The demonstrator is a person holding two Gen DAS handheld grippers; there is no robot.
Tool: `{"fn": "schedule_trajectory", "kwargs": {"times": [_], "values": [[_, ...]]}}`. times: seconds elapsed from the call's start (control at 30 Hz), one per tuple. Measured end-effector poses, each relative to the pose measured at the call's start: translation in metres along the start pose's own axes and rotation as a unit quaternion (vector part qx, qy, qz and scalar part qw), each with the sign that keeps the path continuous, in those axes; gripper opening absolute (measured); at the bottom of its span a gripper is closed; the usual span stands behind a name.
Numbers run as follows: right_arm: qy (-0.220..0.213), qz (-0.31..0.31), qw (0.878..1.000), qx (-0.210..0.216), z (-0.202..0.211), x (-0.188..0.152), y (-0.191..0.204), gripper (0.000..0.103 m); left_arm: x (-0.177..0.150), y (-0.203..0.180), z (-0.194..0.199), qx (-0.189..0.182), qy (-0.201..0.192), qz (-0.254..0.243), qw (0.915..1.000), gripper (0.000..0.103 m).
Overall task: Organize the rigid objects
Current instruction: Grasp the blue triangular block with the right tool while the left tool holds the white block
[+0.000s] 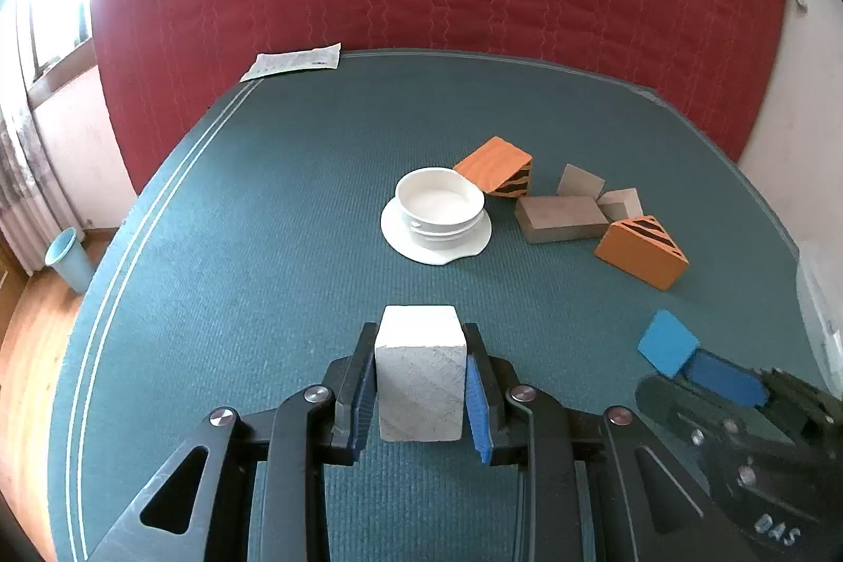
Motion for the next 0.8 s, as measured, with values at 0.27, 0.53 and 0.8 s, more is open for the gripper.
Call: {"fn": "schedule_trajectory", "kwargs": {"times": [0.27, 0.53, 0.8], "values": [[-0.015, 0.018, 0.998, -0.057, -0.019, 0.017, 0.001, 0.056, -0.002, -0.001, -0.002, 0.001, 0.006, 0.003, 1.0, 0.031], [-0.015, 0.032, 0.994, -0.101, -0.03, 0.027, 0.0, 0.042, -0.009, -0.004, -0.004, 0.002, 0.013, -0.003, 0.9999, 0.031], [-0.015, 0.039, 0.993, -0.113, -0.035, 0.03, 0.0, 0.037, -0.011, -0.005, -0.001, 0.002, 0.013, -0.006, 0.9999, 0.031]]}}
Point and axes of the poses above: each gripper's, at about its wrist camera, not at the fingertips, and z roughly against the way its jaws point, y to its left, x to its top, the point moved 9 cm from there along -z, roughly the way its jaws point, and after that the axes turned 4 degrees about y, right-handed, at the moved point
